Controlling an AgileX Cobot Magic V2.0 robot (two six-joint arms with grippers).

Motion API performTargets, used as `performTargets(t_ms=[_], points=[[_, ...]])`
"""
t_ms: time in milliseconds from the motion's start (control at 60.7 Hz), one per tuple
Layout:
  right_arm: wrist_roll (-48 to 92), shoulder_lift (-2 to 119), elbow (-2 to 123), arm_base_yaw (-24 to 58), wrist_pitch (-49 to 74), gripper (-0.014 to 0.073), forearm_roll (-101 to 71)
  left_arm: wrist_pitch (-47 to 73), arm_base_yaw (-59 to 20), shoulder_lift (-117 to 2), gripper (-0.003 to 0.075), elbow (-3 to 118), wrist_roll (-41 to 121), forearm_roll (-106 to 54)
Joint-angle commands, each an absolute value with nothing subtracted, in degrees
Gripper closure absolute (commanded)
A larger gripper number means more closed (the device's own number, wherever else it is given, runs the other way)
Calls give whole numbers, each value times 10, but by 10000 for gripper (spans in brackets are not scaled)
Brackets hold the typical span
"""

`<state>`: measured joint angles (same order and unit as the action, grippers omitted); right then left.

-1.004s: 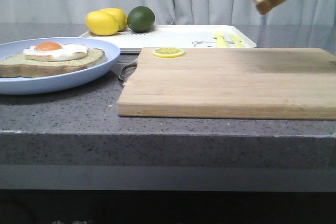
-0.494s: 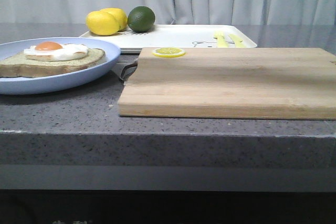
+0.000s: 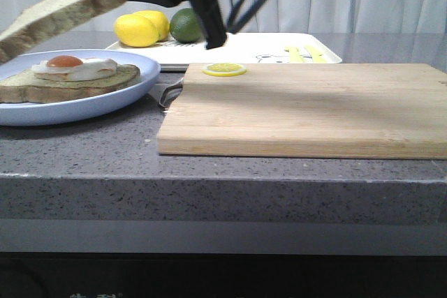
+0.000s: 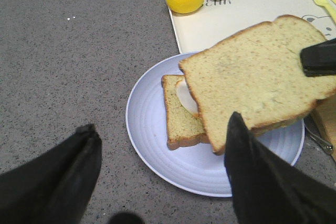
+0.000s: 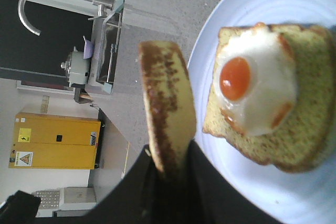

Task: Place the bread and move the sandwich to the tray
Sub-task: 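Carry the bread slice with the right gripper over the egg toast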

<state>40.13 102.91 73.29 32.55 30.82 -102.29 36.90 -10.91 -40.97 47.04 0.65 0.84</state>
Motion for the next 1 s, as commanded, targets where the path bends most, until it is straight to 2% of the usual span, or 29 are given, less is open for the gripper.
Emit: performTargets(t_ms=[0, 329, 741, 856, 988], points=[[385, 1027, 790, 338, 315, 484, -1105, 327, -113, -412, 229, 489, 7, 5], [279, 1072, 835, 347, 256, 484, -1105, 327, -113, -412, 229, 489, 7, 5], [263, 1091, 837, 351, 249, 473, -1104, 326, -113, -412, 229, 489, 7, 5], [265, 1091, 837, 351, 252, 386, -1086, 326, -113, -412, 229, 489, 7, 5], [265, 1091, 837, 349, 254, 233, -1048, 326, -113, -412, 229, 489, 7, 5]])
